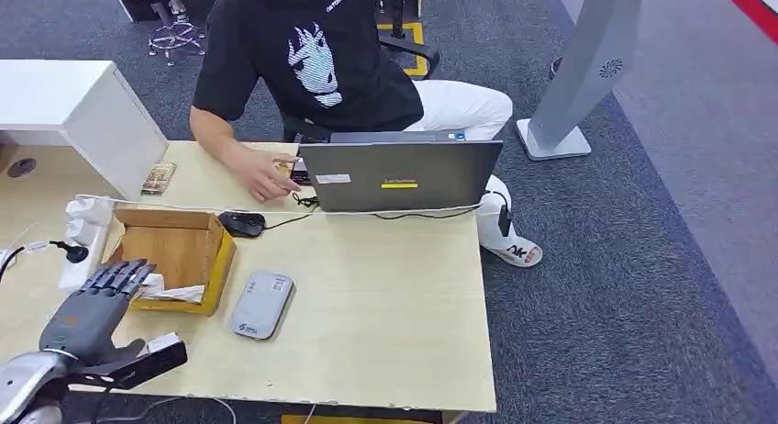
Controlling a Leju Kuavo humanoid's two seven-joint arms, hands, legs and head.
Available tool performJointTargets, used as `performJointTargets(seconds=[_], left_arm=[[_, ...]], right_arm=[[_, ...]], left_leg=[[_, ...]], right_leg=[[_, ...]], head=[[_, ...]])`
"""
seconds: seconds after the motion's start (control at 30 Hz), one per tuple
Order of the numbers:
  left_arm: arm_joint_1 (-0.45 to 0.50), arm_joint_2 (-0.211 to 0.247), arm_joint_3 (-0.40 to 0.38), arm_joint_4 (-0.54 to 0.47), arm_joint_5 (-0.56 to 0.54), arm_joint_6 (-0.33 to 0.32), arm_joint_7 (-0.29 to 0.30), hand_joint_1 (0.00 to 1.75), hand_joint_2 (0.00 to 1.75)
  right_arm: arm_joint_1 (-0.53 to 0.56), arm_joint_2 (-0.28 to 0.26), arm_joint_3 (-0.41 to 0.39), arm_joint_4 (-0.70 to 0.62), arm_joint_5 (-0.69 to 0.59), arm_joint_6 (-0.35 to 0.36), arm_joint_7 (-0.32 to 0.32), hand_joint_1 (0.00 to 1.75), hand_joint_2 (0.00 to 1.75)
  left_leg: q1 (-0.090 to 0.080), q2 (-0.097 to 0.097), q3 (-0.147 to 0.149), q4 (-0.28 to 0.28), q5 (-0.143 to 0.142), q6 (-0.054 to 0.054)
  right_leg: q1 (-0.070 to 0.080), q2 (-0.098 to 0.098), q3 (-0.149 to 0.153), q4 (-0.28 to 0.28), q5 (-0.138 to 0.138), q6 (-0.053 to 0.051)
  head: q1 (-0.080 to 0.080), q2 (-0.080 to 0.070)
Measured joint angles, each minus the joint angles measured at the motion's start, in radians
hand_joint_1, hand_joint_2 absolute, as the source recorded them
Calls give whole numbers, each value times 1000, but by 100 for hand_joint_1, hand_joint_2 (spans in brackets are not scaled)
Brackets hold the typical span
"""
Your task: Pass the card to the sensor for recognition and then transmit it.
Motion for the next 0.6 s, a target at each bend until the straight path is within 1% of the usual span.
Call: performJointTargets(seconds=[0.3, 0.33, 0.37, 0.4, 0.43, 0.47, 0.5, 0.57, 0.6], left_arm=[[-1, 0, -3, 13, 0, 0, 0, 0, 175], [-2, 0, -3, 15, 0, 0, 0, 2, 175], [-4, 0, -5, 18, 0, 0, 0, 7, 175], [-7, -1, -6, 19, 0, 1, -2, 17, 175], [-12, -3, -8, 22, 0, 1, -8, 47, 175], [-16, -4, -9, 26, 0, 3, -12, 140, 175], [-20, -6, -11, 29, 0, 6, -15, 148, 175], [-26, -8, -13, 36, 0, 10, -16, 147, 175], [-29, -8, -13, 40, 0, 10, -16, 150, 175]], right_arm=[[0, 0, 0, 0, 0, 0, 0, 0, 175], [0, 0, 0, 0, 0, 0, 0, 0, 175], [0, 0, 0, 0, 2, 0, 0, 0, 175], [0, 0, 0, 0, 3, 0, 0, 0, 175], [0, -1, 0, 0, 4, 0, 0, 0, 175], [0, -1, 1, 0, 5, 0, 0, 0, 175], [0, -2, 2, 0, 8, 0, 0, 0, 175], [0, -2, 2, 0, 13, 0, 0, 0, 175], [0, -2, 2, 0, 14, 0, 0, 0, 175]], left_leg=[[0, 0, 0, 0, 0, 0], [0, 0, 0, 0, 0, 0], [0, 0, 0, 0, 0, 0], [0, 0, 0, 0, 0, 0], [0, 0, 0, 0, 0, 0], [0, 0, 0, 0, 0, 0], [0, 0, 0, 0, 0, 0], [0, 0, 0, 0, 0, 0], [0, 0, 0, 0, 0, 0]], right_leg=[[0, 0, 0, 0, 0, 0], [0, 0, 0, 0, 0, 0], [0, 0, 0, 0, 0, 0], [0, 0, 0, 0, 0, 0], [0, 0, 0, 0, 0, 0], [0, 0, 0, 0, 0, 0], [0, 0, 0, 0, 0, 0], [0, 0, 0, 0, 0, 0], [0, 0, 0, 0, 0, 0]], head=[[0, 0], [0, 0], [0, 0], [0, 0], [0, 0], [0, 0], [0, 0], [0, 0], [0, 0]])
